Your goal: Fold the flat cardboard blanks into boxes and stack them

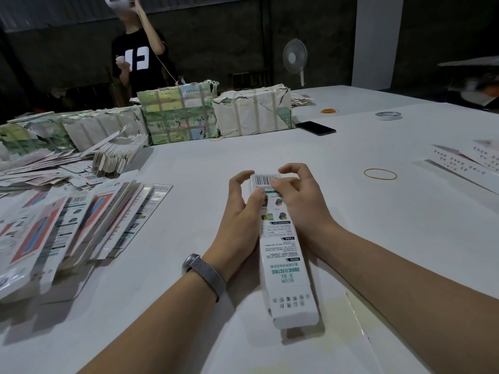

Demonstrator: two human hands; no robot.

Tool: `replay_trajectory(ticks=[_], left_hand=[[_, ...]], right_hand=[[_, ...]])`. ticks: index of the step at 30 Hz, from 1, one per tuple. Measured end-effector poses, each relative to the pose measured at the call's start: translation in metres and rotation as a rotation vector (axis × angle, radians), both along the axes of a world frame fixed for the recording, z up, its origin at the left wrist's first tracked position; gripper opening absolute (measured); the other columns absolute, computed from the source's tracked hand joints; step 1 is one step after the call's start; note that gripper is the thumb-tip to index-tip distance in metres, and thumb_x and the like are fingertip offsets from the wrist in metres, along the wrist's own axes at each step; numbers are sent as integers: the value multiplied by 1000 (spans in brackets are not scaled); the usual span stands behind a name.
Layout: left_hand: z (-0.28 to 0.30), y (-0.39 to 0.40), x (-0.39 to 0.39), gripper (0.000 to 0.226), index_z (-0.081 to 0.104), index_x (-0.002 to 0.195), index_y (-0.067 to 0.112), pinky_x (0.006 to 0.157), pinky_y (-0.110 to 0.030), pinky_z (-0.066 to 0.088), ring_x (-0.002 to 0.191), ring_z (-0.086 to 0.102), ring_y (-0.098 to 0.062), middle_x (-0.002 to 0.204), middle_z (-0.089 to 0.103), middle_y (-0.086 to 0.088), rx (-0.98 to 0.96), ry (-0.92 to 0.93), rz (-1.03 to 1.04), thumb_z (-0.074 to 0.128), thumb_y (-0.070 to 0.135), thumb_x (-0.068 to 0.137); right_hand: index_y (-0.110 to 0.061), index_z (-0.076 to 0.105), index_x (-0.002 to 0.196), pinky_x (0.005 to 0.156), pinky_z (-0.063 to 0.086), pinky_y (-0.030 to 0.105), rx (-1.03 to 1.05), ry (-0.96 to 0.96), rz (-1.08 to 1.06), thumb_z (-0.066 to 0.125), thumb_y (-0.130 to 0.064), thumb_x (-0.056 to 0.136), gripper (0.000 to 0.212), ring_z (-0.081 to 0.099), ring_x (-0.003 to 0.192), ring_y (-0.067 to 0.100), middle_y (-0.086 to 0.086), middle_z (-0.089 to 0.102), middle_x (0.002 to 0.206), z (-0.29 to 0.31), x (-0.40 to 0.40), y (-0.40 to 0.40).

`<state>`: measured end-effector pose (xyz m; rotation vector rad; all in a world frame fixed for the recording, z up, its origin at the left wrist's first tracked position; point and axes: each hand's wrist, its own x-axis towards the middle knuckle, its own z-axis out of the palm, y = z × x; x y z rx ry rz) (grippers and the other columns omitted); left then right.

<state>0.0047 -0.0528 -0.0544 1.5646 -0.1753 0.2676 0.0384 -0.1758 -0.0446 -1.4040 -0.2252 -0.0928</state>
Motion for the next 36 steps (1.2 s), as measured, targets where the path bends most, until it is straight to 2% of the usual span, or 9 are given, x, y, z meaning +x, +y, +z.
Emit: replay_trajectory(ticks=[3, 8, 12, 15, 19, 29, 33, 34, 36], left_hand=[[4, 5, 1, 22, 38, 118, 47, 70, -49, 63, 74, 75, -27, 94, 75, -7, 45, 25, 178, 46, 31, 105], [5, 14, 1, 30, 33, 122, 39, 39, -26, 48, 50, 68, -14, 77, 76, 3, -128, 64, 202, 54, 31, 103], [5, 13, 0, 36, 29, 124, 34, 35, -20, 42, 36, 56, -10, 57, 68, 2, -134, 82, 124, 57, 32, 102], [5, 12, 0, 30, 31, 122, 46, 35, -24, 44, 40, 59, -16, 70, 75, -3, -118, 87, 66, 53, 38, 104], [8, 9, -2, 22, 37, 109, 65, 40, -29, 49, 58, 69, -28, 87, 75, 1, -134, 127, 19, 48, 47, 104], [5, 2, -1, 16, 60, 102, 49, 48, -31, 36, 60, 65, -33, 83, 70, 0, 11, 153, -21, 48, 39, 105], [7, 0, -8, 18, 64, 101, 42, 47, -29, 34, 56, 59, -35, 81, 69, -4, 55, 158, -64, 49, 35, 105], [8, -1, -9, 19, 66, 99, 41, 47, -28, 33, 57, 59, -35, 81, 69, -5, 63, 155, -69, 49, 33, 105], [10, -2, -10, 23, 68, 95, 38, 48, -28, 31, 59, 59, -36, 82, 68, -8, 68, 154, -71, 49, 30, 105]], right_hand=[[-35, 53, 104, 58, 53, 25, -186, -64, -51, 68, -25, 92, 21, 66, 72, 8, 0, 60, 107, 2, 0, -4], [-35, 65, 116, 73, 43, 8, -628, -302, 41, 75, -45, 74, 44, 57, 82, -7, -14, 57, 106, 6, -11, -4], [-35, 64, 125, 86, 46, 23, -804, -313, 24, 75, -42, 78, 49, 54, 86, 0, -12, 55, 109, 18, -12, -12], [-31, 60, 134, 90, 49, 32, -883, -310, -6, 75, -46, 74, 63, 56, 95, 10, -7, 56, 114, 28, -14, -17], [-30, 57, 138, 80, 45, 29, -994, -292, -132, 63, -57, 63, 80, 55, 98, 12, -4, 60, 117, 47, -12, -33], [-30, 63, 125, 79, 44, 35, -1430, -3, -692, 63, -49, 81, 48, 56, 107, 24, 0, 58, 118, 77, -4, -228], [-20, 60, 78, 66, 42, 32, -1634, 77, -739, 58, -38, 80, 18, 54, 94, 26, 0, 58, 95, 74, -3, -284], [-21, 56, 76, 68, 40, 32, -1715, 81, -743, 57, -36, 83, 17, 51, 97, 26, -1, 56, 96, 70, -1, -293], [-24, 63, 98, 79, 42, 35, -1920, 59, -742, 54, -36, 91, 17, 46, 109, 25, 0, 53, 113, 64, 7, -303]])
